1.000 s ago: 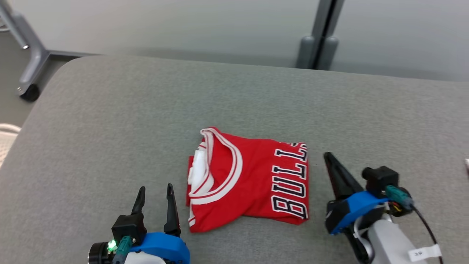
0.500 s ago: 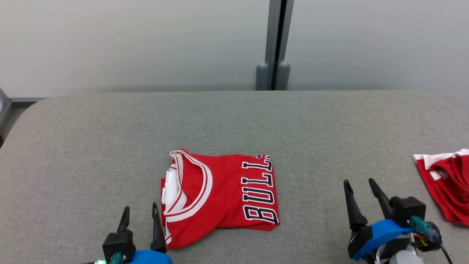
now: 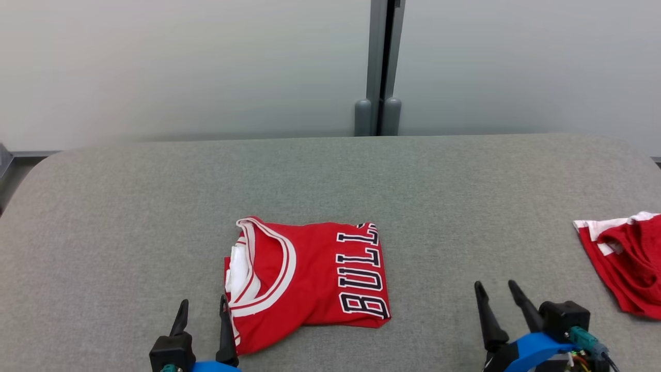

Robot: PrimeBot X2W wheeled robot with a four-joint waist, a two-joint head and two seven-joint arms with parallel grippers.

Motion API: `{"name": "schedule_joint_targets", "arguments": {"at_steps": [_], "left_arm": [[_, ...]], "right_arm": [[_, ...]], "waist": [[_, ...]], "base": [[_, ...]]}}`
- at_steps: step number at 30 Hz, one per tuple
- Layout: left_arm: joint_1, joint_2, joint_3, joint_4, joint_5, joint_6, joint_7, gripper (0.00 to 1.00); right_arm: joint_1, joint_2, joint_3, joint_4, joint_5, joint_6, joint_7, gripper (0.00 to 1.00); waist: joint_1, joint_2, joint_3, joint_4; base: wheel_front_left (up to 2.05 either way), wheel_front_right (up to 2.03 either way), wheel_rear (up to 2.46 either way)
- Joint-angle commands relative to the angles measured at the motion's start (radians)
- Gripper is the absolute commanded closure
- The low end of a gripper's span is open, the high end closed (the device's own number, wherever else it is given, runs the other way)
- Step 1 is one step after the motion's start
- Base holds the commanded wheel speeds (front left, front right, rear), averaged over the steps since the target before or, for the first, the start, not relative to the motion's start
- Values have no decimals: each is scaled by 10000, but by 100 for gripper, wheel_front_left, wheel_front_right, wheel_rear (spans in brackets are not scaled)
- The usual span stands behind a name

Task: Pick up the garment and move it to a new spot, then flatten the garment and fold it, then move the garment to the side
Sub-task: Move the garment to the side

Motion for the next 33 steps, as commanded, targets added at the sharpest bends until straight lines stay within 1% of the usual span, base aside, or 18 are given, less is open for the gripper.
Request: {"name": "schedule_joint_targets", "arguments": {"at_steps": [1,5,9,12,15,20,21,22,23,25,28,33], "left_arm": [[-59,4,-14,-6,-30,-25,-45,0],[-308,-2,-362,-71,-112,-82,-45,0],[-504,7,-709,-104,-175,-9,-45,0],[-604,0,-846,-96,-158,34,-45,0],[-667,-2,-889,-124,-126,60,-45,0],[-654,-5,-852,-187,-178,75,-45,0],[-652,-5,-863,-210,-185,74,-45,0],[-645,-3,-855,-226,-199,95,-45,0],[-629,-2,-840,-251,-208,117,-45,0],[-618,-5,-855,-303,-272,151,-45,0],[-652,-2,-879,-361,-315,141,-45,0],[-739,1,-1086,-431,-376,50,-45,0]], "right_arm": [[11,1,70,40,139,1,-34,0],[-579,-6,707,524,726,1,-34,0],[-1239,-4,1246,1096,1071,1,-32,0],[-1802,-10,1411,1652,1051,1,-34,0],[-2238,-13,1303,2297,1131,1,-31,0],[-2685,-19,1258,3307,1494,1,-32,0],[-2743,-17,1303,3509,1533,1,-31,19],[-2818,-16,1344,3609,1661,1,-25,51],[-2855,-14,1310,3662,1811,1,-8,99],[-2831,-13,1335,3647,1923,1,-9,100],[-2863,-29,1272,3351,1983,1,-19,100],[-2792,-25,1177,2547,1981,1,-34,100]], "waist": [[1,1,76,92],[1,1,431,561],[1,1,816,1242],[1,1,1030,1778],[1,1,1204,2269],[1,1,1416,2745],[1,1,1454,2785],[1,1,1471,2797],[1,1,1493,2790],[1,1,1518,2697],[1,1,1482,2382],[1,1,1265,1372]], "base": [[0,0,0],[0,0,0],[0,0,0],[0,0,0],[0,0,0],[0,0,0],[0,0,0],[0,0,0],[0,0,0],[0,0,0],[0,0,0],[0,0,0]]}}
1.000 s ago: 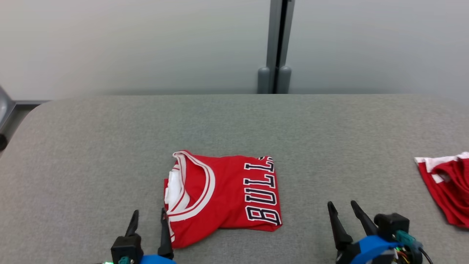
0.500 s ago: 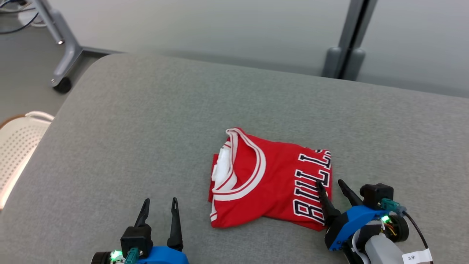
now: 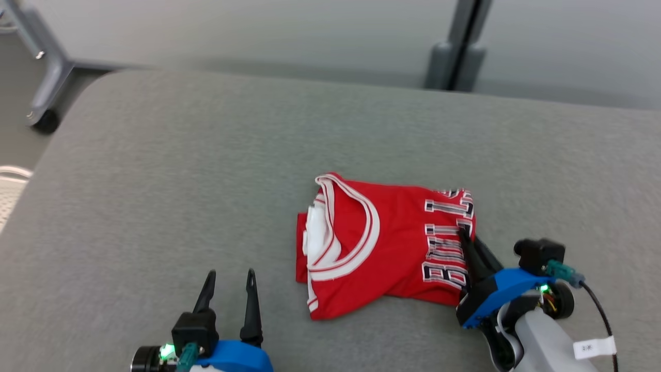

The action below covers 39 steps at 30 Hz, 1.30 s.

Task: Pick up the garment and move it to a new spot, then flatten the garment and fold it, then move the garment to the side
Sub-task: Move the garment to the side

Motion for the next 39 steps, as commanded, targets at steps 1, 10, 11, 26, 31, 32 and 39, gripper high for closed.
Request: {"name": "schedule_joint_targets", "arguments": {"at_steps": [1,10,11,26,31,32,39], "left_arm": [[-132,-6,-65,-50,-15,-23,-45,0],[-337,-12,-273,11,-195,-53,-45,0],[-340,-14,-274,29,-199,-52,-45,0],[-789,-3,-243,269,-64,-154,-45,0],[-954,1,-260,391,64,-249,-45,0],[-979,3,-286,419,115,-260,-45,0],[-1277,6,-422,642,343,-395,-45,0]], "right_arm": [[84,-68,11,-164,8,-1,-37,100],[102,-66,739,-1104,26,-1,-37,100],[85,-65,818,-1146,61,-1,-36,100],[-45,-82,1500,-1153,174,-1,-37,100],[-343,-314,1607,-1084,-75,-1,-37,100],[-480,-450,1691,-1060,-196,-1,-37,100],[-1892,-1813,1630,-184,-1135,-1,-37,100]], "waist": [[-1,-2,-355,-546],[-1,-2,-650,-3481],[-1,-2,-646,-3777],[-1,-2,-240,-6898],[-1,-2,-48,-7068],[-1,-2,12,-7045],[-1,-2,439,-6327]], "base": [[0,0,0],[0,0,0],[0,0,0],[0,0,0],[0,0,0],[0,0,0],[0,0,0]]}}
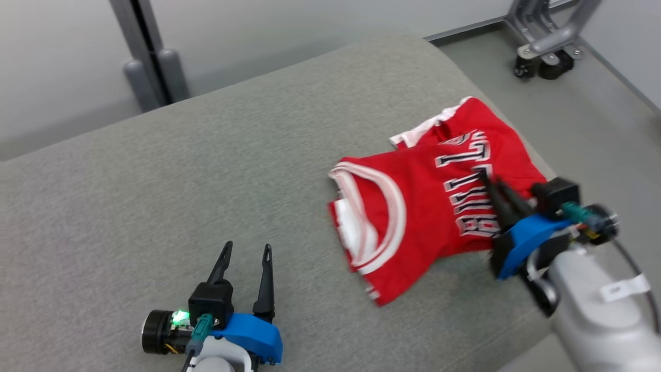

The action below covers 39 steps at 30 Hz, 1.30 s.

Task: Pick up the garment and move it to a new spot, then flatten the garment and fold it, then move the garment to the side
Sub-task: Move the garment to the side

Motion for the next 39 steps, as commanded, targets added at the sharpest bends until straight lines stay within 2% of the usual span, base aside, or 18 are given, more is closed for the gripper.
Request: {"name": "schedule_joint_targets", "arguments": {"at_steps": [1,8,13,14,15,16,18,21,24,28,31,39], "left_arm": [[-174,25,11,37,99,-31,-45,0],[-262,19,81,85,258,-13,-45,0],[-433,16,78,18,362,-14,-45,0],[-461,13,66,-10,361,1,-45,0],[-475,13,46,-27,354,5,-45,0],[-481,13,37,-49,348,36,-45,0],[-522,13,40,-82,331,61,-45,0],[-517,14,113,-123,282,113,-45,0],[-436,11,158,-188,273,130,-45,0],[-311,20,295,-279,193,193,-45,0],[-227,17,346,-380,161,250,-45,0],[86,14,404,-569,-50,373,-45,0]], "right_arm": [[-437,-393,-129,198,-282,1,-37,100],[-1473,-1676,-1186,1209,-1185,1,-36,100],[-2026,-2433,-2549,2207,-2216,0,-36,100],[-2107,-2577,-2942,2471,-2436,0,-37,87],[-2160,-2736,-3332,2723,-2802,0,-37,60],[-2236,-2814,-3736,2868,-3148,0,-36,0],[-2297,-2822,-4654,2717,-3845,1,-36,0],[-2024,-2165,-5790,2009,-4414,1,-34,0],[-1681,-1314,-6210,1016,-4568,1,-36,0],[-1200,-85,-5937,-326,-4131,1,-33,0],[-631,503,-5387,-1215,-3662,1,-34,0],[1333,1418,-4331,-2614,-2480,1,-34,0]], "waist": [[-1,1,275,402],[-1,1,621,1340],[-1,1,940,2022],[-1,1,983,2124],[-1,1,1020,2221],[-1,1,1051,2289],[-1,1,1101,2398],[-1,1,1090,2454],[-1,1,993,2465],[-1,1,818,2506],[-1,1,675,2627],[-1,1,150,3242]], "base": [[0,0,0],[0,0,0],[0,0,0],[0,0,0],[0,0,0],[0,0,0],[0,0,0],[0,0,0],[0,0,0],[0,0,0],[0,0,0],[0,0,0]]}}
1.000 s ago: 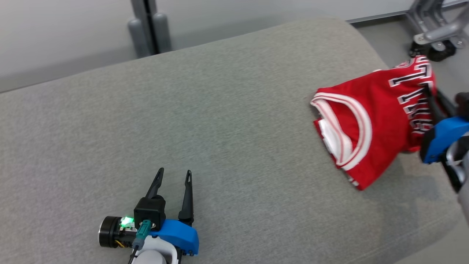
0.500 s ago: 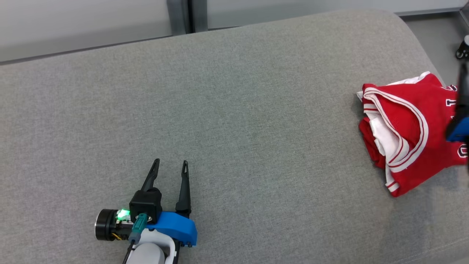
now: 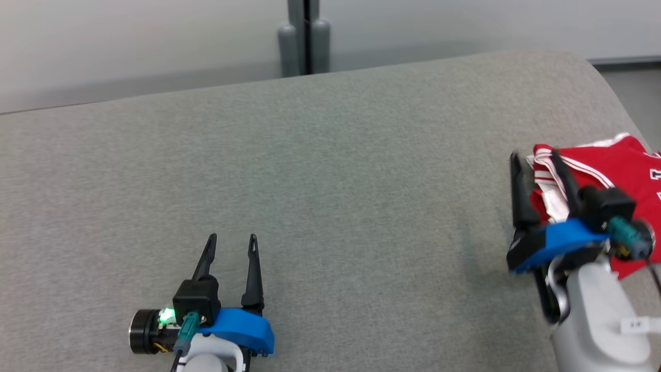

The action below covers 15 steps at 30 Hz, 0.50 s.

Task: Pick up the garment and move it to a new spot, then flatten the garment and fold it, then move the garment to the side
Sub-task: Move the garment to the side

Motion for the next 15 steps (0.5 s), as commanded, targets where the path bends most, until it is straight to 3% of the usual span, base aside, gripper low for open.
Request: {"name": "schedule_joint_targets", "arguments": {"at_steps": [1,15], "left_arm": [[146,1,58,-37,-47,56,-45,0],[1030,-2,709,-207,-149,133,-45,0]], "right_arm": [[524,83,135,-92,114,1,-31,0],[2417,279,1104,-90,865,1,-31,0]], "waist": [[1,0,-131,160],[1,0,-1235,1371]], "base": [[0,0,0],[0,0,0]]}}
